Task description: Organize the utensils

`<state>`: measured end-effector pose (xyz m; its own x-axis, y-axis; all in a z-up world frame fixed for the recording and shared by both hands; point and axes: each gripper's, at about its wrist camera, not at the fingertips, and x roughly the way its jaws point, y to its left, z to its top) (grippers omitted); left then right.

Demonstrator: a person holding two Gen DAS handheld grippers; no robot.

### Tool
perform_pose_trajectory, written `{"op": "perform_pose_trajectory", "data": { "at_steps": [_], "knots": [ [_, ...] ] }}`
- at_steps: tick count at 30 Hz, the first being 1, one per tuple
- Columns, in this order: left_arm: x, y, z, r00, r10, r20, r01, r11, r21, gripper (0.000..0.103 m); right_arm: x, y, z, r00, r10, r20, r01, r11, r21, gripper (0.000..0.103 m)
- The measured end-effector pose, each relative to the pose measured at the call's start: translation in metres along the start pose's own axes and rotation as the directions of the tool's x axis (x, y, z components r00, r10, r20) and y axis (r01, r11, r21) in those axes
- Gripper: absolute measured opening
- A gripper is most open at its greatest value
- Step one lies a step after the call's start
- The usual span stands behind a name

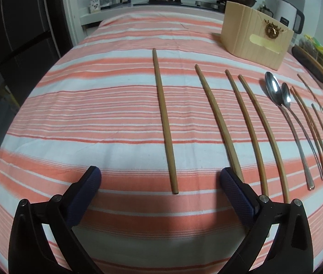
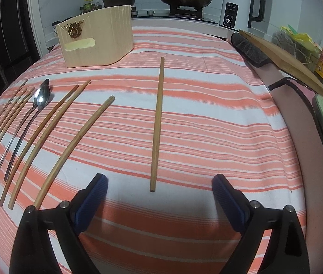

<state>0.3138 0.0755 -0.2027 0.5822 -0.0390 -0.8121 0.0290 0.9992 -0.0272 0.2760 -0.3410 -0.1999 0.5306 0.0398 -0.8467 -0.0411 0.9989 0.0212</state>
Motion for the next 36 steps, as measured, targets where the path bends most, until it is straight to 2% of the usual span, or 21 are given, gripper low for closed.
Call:
{"op": "perform_pose_trajectory", "data": {
  "at_steps": [6, 10, 14, 18, 19, 21, 22, 26, 31, 33, 34, 35, 36],
  "knots": [
    [0.002, -0.001, 0.003, 1.000, 0.024, -0.004, -0.024, 1.000, -0.012, 0.103, 0.000, -0.001, 0.000, 1.000, 0.009, 0.002, -0.009, 1.000, 0.006, 0.096],
    [-0.005, 0.005, -0.005, 0.999, -0.032, -0.005, 0.032, 0.999, 0.041, 0.103, -0.004, -0.004, -0.006, 1.000, 0.012, -0.003, -0.012, 1.000, -0.004, 0.098],
    [-0.005, 0.001, -0.004, 1.000, -0.019, -0.009, 0.019, 0.999, 0.049, 0.103, -0.006, -0.003, -0.008, 1.000, 0.001, 0.001, -0.001, 1.000, -0.010, 0.097],
    [-0.007, 0.003, -0.006, 0.999, -0.038, -0.011, 0.039, 0.998, 0.049, 0.103, -0.009, 0.006, -0.006, 0.999, 0.025, 0.024, -0.024, 0.999, -0.048, 0.078],
    [-0.007, 0.002, -0.006, 0.999, -0.036, -0.010, 0.037, 0.998, 0.052, 0.103, -0.009, 0.007, -0.005, 0.999, 0.031, 0.028, -0.030, 0.998, -0.049, 0.075],
    [-0.007, -0.001, -0.007, 1.000, -0.016, -0.003, 0.016, 0.998, 0.056, 0.103, -0.010, 0.008, -0.005, 0.999, 0.034, 0.033, -0.032, 0.998, -0.049, 0.063],
    [-0.008, -0.002, -0.007, 1.000, -0.009, 0.004, 0.009, 0.998, 0.058, 0.100, -0.010, 0.009, -0.005, 0.999, 0.033, 0.034, -0.031, 0.998, -0.048, 0.062],
    [-0.016, -0.001, -0.011, 0.999, -0.036, 0.035, 0.034, 0.998, 0.045, 0.074, -0.013, 0.012, -0.007, 0.999, 0.021, 0.038, -0.019, 0.999, -0.046, 0.051],
    [-0.018, 0.002, -0.011, 0.998, -0.037, 0.047, 0.035, 0.999, 0.031, 0.061, -0.013, 0.013, -0.007, 0.999, 0.010, 0.039, -0.008, 0.999, -0.034, 0.050],
    [-0.019, 0.000, -0.010, 0.998, -0.039, 0.054, 0.037, 0.999, 0.039, 0.045, -0.014, 0.011, -0.007, 0.999, -0.002, 0.042, 0.003, 1.000, -0.024, 0.040],
    [-0.020, 0.000, -0.010, 0.997, -0.041, 0.059, 0.039, 0.998, 0.042, 0.022, -0.014, 0.010, -0.007, 0.999, -0.007, 0.044, 0.008, 1.000, -0.015, 0.035],
    [-0.021, 0.000, -0.011, 0.997, -0.046, 0.061, 0.043, 0.998, 0.043, 0.004, -0.014, 0.008, -0.007, 0.999, -0.014, 0.046, 0.014, 1.000, -0.005, 0.024],
    [-0.021, 0.000, -0.011, 0.997, -0.049, 0.062, 0.046, 0.998, 0.043, 0.003, -0.014, 0.006, -0.007, 0.999, -0.018, 0.046, 0.017, 1.000, 0.005, 0.018]
  ]
}}
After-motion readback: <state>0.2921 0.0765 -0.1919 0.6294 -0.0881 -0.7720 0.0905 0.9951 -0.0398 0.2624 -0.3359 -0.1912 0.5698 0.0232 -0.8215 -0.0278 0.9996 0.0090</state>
